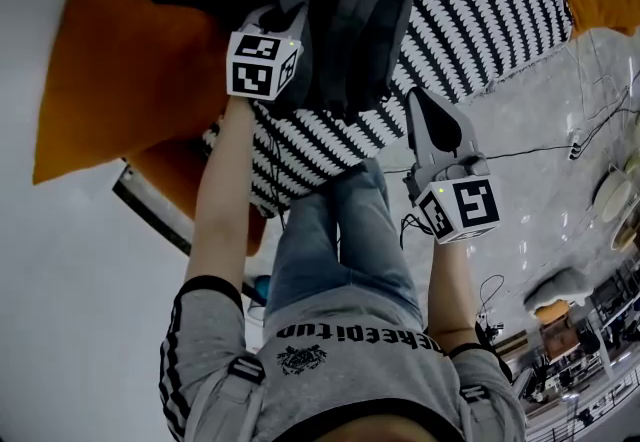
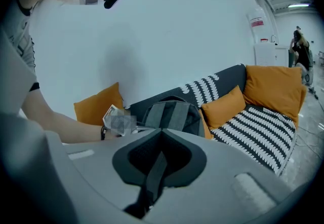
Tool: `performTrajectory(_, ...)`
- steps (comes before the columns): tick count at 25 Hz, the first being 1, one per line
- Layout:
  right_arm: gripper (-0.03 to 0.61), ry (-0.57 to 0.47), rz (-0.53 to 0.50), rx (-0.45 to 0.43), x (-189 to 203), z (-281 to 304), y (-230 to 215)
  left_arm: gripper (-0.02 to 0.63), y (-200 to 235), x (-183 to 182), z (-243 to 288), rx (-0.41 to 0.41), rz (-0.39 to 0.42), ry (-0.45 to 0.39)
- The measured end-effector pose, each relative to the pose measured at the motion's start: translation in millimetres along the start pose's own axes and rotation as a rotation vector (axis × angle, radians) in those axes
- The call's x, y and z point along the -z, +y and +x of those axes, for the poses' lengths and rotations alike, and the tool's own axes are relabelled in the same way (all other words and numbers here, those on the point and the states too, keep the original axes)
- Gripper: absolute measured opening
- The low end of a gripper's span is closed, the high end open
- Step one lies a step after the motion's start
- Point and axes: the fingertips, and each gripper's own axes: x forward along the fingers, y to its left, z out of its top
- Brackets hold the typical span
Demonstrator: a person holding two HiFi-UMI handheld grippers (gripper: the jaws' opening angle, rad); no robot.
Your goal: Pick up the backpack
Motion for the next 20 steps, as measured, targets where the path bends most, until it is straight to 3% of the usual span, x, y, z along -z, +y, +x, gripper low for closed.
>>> performTrajectory(4,0.003,-0.01,-0.009,-0.003,-9,-3,3,0.048,-10,-17,-19,0.006,0.035,-0.033)
performTrajectory(8,0.003,-0.044,-0.012,-0.006,-15,-6,6,0.048,-25,-42,-44,0.026,0.089,-0.125)
performTrajectory(20,0.003,-0.12,-0.04,0.004,-59,-34,21,0.048,-55,-129,-150,0.085,0.097,-0.33)
